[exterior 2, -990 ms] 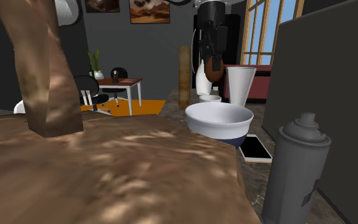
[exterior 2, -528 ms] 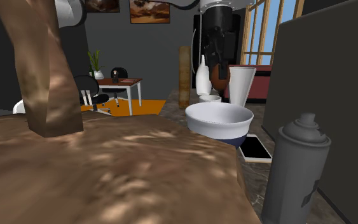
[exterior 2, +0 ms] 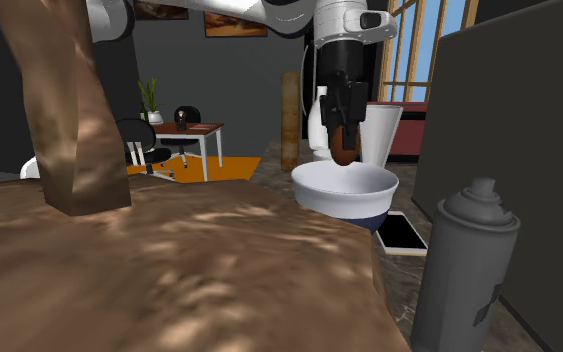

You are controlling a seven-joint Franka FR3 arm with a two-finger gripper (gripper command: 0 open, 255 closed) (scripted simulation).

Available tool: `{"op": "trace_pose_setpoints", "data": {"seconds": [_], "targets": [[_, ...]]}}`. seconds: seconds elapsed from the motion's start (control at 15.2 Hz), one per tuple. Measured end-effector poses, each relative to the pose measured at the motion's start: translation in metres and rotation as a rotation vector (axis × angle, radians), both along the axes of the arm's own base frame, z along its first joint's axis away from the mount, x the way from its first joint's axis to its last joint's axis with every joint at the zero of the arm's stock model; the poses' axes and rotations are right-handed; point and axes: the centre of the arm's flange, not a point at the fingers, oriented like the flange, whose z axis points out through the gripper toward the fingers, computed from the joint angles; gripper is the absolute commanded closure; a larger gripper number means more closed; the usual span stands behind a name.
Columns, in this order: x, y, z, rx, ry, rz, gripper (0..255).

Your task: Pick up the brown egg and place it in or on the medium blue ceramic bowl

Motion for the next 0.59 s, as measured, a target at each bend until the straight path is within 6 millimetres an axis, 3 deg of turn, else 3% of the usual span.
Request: {"op": "trace_pose_setpoints", "data": {"seconds": [0.2, 0.53, 0.59], "targets": [[0.0000, -0.0006, -0.0114, 0.000, 0.000, 0.000, 255], [-0.0001, -0.0008, -0.0132, 0.000, 0.000, 0.000, 255], [-0.0001, -0.0008, -0.0132, 0.000, -0.001, 0.000, 0]]}}
